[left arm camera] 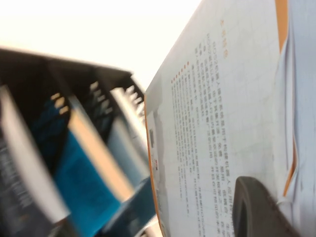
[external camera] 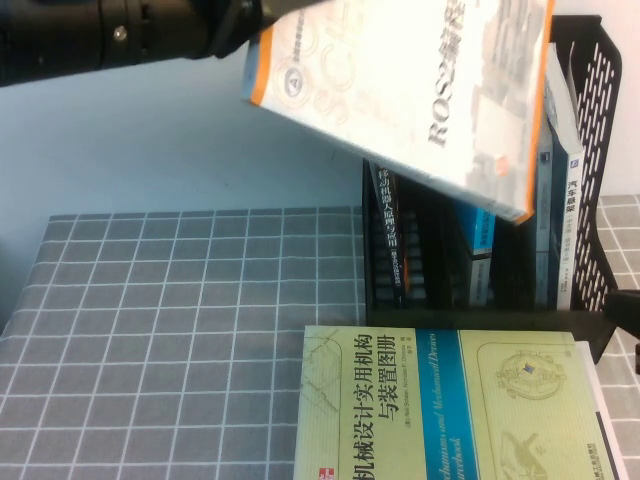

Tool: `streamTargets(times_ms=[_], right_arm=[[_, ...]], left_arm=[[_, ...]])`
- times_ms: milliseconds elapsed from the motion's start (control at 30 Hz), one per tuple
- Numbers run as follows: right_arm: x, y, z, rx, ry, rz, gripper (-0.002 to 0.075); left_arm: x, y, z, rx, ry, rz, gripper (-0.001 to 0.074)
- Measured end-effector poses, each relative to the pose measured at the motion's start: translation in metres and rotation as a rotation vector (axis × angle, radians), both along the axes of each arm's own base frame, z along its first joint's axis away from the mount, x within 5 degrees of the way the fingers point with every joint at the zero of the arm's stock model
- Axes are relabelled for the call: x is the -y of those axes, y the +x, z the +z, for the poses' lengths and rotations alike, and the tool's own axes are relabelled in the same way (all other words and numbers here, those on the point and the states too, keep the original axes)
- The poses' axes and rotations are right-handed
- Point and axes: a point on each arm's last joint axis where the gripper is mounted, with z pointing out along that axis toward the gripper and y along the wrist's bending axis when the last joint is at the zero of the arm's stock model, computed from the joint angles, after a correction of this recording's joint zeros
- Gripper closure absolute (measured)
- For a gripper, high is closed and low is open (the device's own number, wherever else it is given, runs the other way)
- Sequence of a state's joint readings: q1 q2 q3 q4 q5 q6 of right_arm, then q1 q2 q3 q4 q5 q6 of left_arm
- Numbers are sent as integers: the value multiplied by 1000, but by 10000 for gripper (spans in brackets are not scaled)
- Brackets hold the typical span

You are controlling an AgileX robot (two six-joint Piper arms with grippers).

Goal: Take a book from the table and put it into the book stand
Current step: Place the book on the book shelf

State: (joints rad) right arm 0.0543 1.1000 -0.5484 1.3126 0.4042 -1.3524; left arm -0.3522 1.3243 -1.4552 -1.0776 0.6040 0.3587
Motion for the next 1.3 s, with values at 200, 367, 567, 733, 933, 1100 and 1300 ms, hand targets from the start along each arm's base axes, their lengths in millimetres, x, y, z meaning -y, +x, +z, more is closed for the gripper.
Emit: streamTargets(times_ms=[200,367,567,733,933,1100,1300], right_arm=[[-1,-1,-1,-6,4,8,729],[0,-7,-13,-44,0,9,729],[0,-17,-31,-107,-4,8,729],[1,-22,-39,-132,-10,9,729],[1,-22,-41,-130,-17,15,729],[1,-22,-40,-129,-15,14,729],[1,-22,-40,-129,-13,15,729]], left_arm=[[-4,7,-15,3,179,25,634],[-6,9,-15,-3,177,53,634],[-11,20,-24,-117,138,117,634],[-8,35,-39,-171,166,135,634],[-9,38,-37,-158,149,161,634],[-7,50,-41,-170,115,191,634],[-3,65,-55,-206,117,205,635]])
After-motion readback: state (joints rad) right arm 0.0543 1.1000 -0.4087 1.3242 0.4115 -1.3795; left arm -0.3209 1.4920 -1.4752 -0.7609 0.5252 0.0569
